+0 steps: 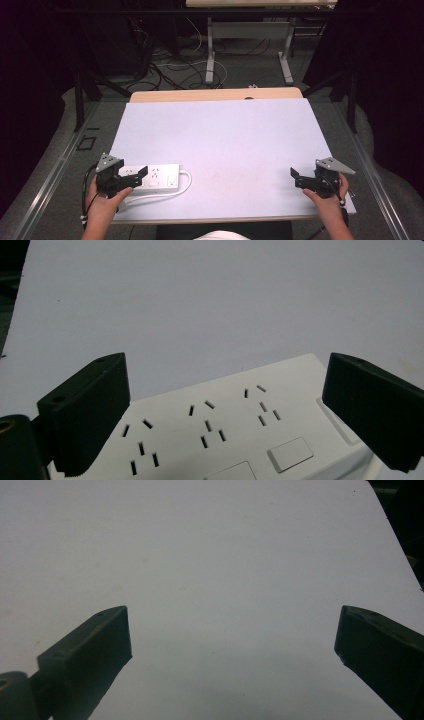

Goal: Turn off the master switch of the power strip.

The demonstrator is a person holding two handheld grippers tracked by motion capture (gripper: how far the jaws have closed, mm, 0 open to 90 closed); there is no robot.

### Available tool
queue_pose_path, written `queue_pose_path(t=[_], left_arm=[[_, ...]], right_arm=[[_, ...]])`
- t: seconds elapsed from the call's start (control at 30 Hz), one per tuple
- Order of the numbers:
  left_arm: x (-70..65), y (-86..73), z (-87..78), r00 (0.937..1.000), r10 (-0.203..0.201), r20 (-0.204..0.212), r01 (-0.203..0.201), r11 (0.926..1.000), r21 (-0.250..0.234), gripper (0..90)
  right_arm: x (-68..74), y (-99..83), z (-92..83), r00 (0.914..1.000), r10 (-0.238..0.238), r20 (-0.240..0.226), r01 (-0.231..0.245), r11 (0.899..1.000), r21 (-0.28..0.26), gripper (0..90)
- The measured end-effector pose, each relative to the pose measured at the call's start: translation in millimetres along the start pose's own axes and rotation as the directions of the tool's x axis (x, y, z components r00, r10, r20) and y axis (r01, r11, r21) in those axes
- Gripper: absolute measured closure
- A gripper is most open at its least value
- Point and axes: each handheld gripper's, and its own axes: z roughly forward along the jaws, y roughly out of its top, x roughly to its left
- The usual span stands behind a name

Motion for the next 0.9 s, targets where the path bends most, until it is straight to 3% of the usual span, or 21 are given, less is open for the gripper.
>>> queue_pose_path(t=[0.43, 0.57, 0.6, 0.9], left_arm=[[-7.1, 0.7, -0.4, 0.9999, 0.015, 0.006, -0.015, 0.9996, 0.022, 18.4], [-10.0, 0.1, -1.1, 0.9998, 0.02, 0.01, -0.02, 0.999, 0.041, 25.3], [-10.7, -0.1, -1.2, 0.9997, 0.024, 0.007, -0.025, 0.9987, 0.045, 30.2], [-18.1, 2.3, -3.9, 0.9992, 0.039, 0.013, -0.039, 0.9979, 0.052, 42.8]], right_arm=[[0.8, -0.3, 0.4, 0.9999, -0.012, -0.009, 0.012, 1.0, 0.004, 1.4], [1.4, -0.5, -0.3, 1.0, -0.003, -0.006, 0.003, 1.0, 0.013, 1.4], [1.2, -1.2, 1.3, 1.0, -0.001, -0.008, 0.001, 1.0, -0.008, 1.5], [1.4, -1.5, 1.5, 0.9997, -0.01, -0.023, 0.01, 1.0, 0.0, 1.4]])
